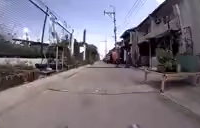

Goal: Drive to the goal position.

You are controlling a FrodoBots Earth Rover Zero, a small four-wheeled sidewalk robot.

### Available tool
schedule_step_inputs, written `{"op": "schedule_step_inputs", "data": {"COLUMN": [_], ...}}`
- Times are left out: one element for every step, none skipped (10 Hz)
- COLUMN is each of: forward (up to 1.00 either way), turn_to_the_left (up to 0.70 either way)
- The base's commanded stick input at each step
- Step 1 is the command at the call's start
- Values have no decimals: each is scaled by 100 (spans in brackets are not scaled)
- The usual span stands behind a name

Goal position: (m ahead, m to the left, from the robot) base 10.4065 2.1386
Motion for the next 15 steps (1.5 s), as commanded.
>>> {"op": "schedule_step_inputs", "data": {"forward": [100, 100, 100, 98, 96, 95, 95, 90, 74, 70, 70, 70, 70, 70, 70], "turn_to_the_left": [2, 2, 2, 2, 2, 2, 2, 1, -26, -10, 2, 2, 2, 2, 2]}}
